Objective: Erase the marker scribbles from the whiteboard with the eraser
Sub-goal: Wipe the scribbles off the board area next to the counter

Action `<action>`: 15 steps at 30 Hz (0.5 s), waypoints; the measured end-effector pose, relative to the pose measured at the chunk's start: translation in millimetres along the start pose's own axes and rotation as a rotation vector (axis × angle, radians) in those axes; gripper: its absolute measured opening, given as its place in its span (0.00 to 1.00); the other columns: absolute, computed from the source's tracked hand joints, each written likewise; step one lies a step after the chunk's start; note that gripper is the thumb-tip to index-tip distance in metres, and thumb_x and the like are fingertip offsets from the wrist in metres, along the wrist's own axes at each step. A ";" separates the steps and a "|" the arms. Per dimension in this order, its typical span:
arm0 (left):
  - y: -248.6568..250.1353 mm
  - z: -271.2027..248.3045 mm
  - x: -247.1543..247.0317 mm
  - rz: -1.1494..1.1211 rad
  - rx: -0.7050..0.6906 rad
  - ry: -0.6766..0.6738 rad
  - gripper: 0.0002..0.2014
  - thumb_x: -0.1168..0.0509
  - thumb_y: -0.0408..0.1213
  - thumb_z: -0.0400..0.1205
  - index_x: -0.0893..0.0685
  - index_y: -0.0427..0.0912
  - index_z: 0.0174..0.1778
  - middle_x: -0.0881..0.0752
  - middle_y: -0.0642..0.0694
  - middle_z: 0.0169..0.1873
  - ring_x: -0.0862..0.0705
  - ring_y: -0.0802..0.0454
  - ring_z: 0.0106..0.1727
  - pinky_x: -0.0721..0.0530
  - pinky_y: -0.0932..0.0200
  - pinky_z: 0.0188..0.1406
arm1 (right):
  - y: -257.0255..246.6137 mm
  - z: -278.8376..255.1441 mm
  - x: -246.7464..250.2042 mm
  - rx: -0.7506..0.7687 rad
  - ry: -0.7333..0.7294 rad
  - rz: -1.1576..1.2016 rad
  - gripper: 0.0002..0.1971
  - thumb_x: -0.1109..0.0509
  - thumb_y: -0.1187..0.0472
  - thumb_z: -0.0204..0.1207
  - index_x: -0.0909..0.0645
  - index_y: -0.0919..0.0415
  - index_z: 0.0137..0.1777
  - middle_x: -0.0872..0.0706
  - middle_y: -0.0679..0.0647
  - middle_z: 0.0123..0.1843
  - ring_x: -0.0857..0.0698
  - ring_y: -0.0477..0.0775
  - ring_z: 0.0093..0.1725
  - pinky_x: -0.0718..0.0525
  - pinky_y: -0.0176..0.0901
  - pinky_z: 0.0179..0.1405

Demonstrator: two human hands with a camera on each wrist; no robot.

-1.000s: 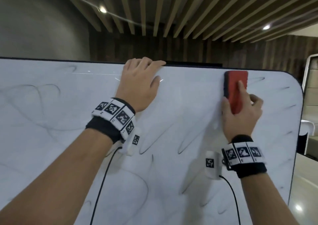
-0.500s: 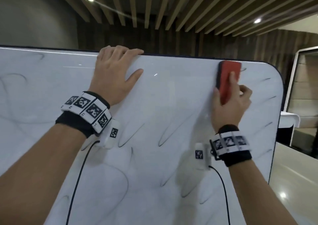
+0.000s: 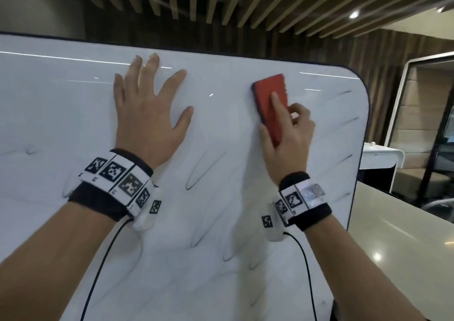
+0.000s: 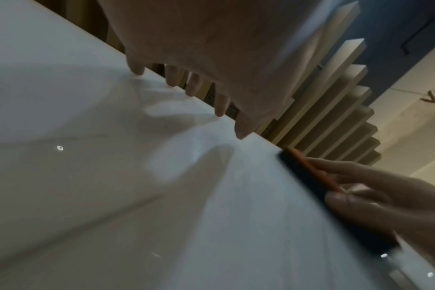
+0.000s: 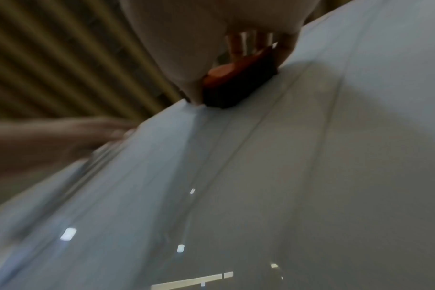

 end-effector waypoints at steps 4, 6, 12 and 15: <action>8.8 1.8 -3.9 0.016 0.072 0.000 0.31 0.37 0.55 0.86 0.33 0.53 0.86 0.42 0.35 0.88 0.47 0.32 0.90 0.48 0.25 0.86 | 7.6 5.9 -1.7 0.255 -0.093 -0.110 0.26 0.28 0.53 0.81 0.23 0.46 0.80 0.22 0.63 0.69 0.24 0.63 0.62 0.26 0.52 0.65; 9.7 1.0 -4.3 0.049 0.075 -0.002 0.32 0.37 0.56 0.86 0.35 0.53 0.87 0.42 0.35 0.88 0.47 0.31 0.90 0.47 0.24 0.86 | 71.5 35.0 36.1 -0.052 0.065 -0.045 0.29 0.28 0.53 0.80 0.25 0.46 0.82 0.24 0.66 0.69 0.22 0.65 0.63 0.32 0.41 0.64; 11.7 5.4 -2.0 0.113 0.081 0.014 0.33 0.36 0.58 0.86 0.35 0.52 0.85 0.37 0.33 0.85 0.42 0.29 0.87 0.43 0.25 0.85 | 64.6 35.2 28.1 -0.206 0.043 0.025 0.29 0.32 0.50 0.82 0.31 0.46 0.84 0.28 0.63 0.71 0.27 0.63 0.65 0.27 0.53 0.70; 15.5 19.7 -1.4 0.157 0.061 0.032 0.34 0.38 0.60 0.86 0.35 0.50 0.86 0.37 0.32 0.83 0.40 0.28 0.85 0.43 0.27 0.85 | 18.5 10.4 -0.1 0.253 -0.172 -0.050 0.27 0.31 0.49 0.83 0.27 0.45 0.82 0.25 0.60 0.70 0.25 0.61 0.61 0.25 0.54 0.66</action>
Point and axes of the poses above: each hand's wrist, its own z-axis towards the middle knuckle, its own x-axis out of the back of the hand, y = z × x, the point moved 10 cm from there along z, towards the middle knuckle
